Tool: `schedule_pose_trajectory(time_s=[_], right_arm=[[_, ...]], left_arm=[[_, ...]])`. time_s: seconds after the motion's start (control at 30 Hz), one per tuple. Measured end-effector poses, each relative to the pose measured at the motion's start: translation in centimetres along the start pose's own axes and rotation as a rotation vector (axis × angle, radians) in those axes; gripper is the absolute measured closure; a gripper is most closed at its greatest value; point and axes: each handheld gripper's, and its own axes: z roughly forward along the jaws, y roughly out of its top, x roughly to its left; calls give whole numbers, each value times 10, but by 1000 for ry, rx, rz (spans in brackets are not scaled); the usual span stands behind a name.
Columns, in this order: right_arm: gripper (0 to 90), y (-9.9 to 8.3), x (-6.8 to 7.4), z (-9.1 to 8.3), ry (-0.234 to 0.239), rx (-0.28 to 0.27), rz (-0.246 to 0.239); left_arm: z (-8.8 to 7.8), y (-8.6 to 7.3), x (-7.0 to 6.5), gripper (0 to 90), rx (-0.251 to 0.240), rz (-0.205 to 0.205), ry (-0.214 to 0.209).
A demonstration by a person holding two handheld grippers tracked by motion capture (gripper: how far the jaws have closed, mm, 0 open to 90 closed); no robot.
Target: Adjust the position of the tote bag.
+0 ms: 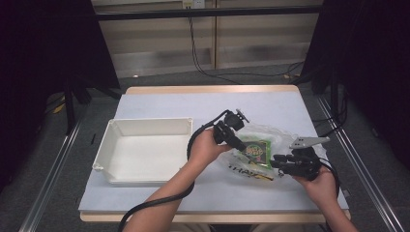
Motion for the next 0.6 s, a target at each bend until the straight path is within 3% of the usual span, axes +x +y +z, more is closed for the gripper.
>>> schedule_pose_trajectory(time_s=[0.13, 0.27, 0.3, 0.47, 0.6], right_arm=[[694, 12, -6, 0, -19, -5, 27], [708, 17, -9, 7, -34, 14, 24], [708, 20, -11, 10, -38, 22, 28], [715, 28, -23, 21, -65, 39, 30], [713, 35, -35, 31, -80, 52, 40]], left_arm=[[1, -5, -11, 730, -22, -14, 8], [9, -11, -20, 745, -26, -8, 18], [11, -12, -21, 744, -21, 12, 14], [24, -18, -24, 734, -17, -6, -8], [30, -23, -27, 697, -18, 26, 1]])
